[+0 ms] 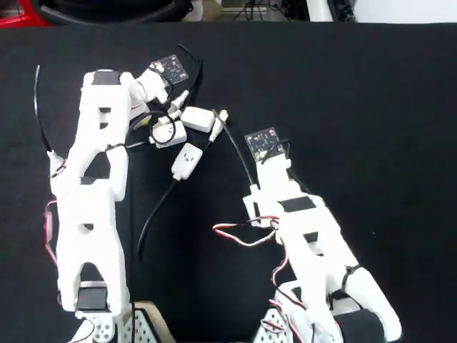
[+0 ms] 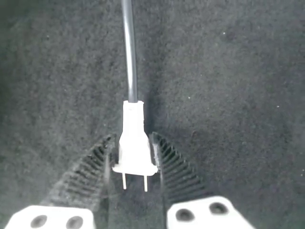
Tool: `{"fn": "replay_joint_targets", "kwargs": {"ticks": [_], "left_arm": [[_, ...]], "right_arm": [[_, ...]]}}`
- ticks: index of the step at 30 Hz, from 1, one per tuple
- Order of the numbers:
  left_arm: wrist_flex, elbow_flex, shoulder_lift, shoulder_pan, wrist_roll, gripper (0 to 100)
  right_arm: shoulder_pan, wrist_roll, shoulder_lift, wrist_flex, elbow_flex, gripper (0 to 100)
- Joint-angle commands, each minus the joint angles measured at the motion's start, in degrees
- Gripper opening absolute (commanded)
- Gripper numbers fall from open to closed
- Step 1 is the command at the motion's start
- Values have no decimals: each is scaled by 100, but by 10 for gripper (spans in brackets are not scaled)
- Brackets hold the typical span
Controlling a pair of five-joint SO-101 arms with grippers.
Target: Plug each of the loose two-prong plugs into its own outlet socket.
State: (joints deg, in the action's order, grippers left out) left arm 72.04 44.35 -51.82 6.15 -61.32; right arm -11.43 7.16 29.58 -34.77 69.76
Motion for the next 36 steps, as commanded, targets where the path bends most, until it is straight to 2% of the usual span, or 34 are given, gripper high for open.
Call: {"fn": "replay_joint_targets", "kwargs": {"ticks": [1,11,14,19,25,36], "left_arm": [[141,233,-273,215,-44,113],[730,1103,-686,233,-44,135],[958,1332,-668,251,-44,187],[1354,2290,-730,259,-44,199],[1319,2431,-730,312,-35,247],[703,2448,-1196,620,0,252]], "right_arm": [[-62,0,136,105,-22,11],[-62,0,136,105,-22,11],[-62,0,136,105,-22,11],[-62,0,136,105,-22,11],[-62,0,136,105,-22,11],[-62,0,136,105,-22,11]]}}
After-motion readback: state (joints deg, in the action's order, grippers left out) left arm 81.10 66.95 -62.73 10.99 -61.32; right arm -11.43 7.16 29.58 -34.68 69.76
